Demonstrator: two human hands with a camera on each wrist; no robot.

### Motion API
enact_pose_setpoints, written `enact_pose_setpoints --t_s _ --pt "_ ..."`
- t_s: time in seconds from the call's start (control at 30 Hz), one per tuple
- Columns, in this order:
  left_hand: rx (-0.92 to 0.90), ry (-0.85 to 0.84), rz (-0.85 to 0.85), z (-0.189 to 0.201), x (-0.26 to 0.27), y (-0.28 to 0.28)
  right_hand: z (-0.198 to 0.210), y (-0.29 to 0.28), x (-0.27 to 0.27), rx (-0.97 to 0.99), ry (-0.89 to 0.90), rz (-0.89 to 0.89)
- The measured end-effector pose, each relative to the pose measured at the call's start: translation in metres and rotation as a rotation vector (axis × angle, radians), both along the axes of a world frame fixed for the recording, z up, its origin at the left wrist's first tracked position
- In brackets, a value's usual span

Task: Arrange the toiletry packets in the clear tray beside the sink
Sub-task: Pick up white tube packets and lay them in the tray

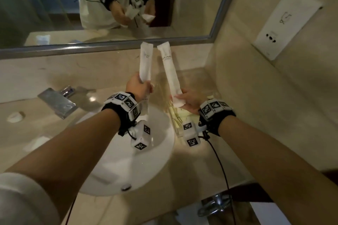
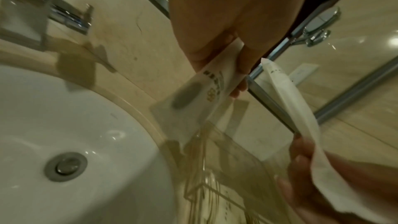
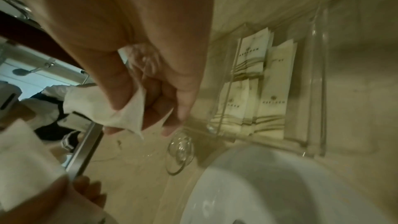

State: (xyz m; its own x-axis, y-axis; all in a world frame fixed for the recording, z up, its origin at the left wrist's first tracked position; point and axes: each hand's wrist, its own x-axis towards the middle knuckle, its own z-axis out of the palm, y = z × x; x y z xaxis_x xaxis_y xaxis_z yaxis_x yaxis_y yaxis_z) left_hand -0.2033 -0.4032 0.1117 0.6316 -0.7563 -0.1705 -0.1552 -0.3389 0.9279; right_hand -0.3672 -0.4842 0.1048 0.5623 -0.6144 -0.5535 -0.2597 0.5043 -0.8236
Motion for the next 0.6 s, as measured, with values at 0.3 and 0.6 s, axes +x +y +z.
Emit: enact_pose_setpoints --t_s 0.3,0.6 --pt "0.018 0.064 -0.188 -0.018 -0.030 -0.032 -0.028 -0.012 -0.027 -0.217 0.237 0.242" --pt "0.057 0.088 -0.245 -0.031 -0.037 -0.040 -0.043 -0.012 -0.025 -0.303 0.303 0.390"
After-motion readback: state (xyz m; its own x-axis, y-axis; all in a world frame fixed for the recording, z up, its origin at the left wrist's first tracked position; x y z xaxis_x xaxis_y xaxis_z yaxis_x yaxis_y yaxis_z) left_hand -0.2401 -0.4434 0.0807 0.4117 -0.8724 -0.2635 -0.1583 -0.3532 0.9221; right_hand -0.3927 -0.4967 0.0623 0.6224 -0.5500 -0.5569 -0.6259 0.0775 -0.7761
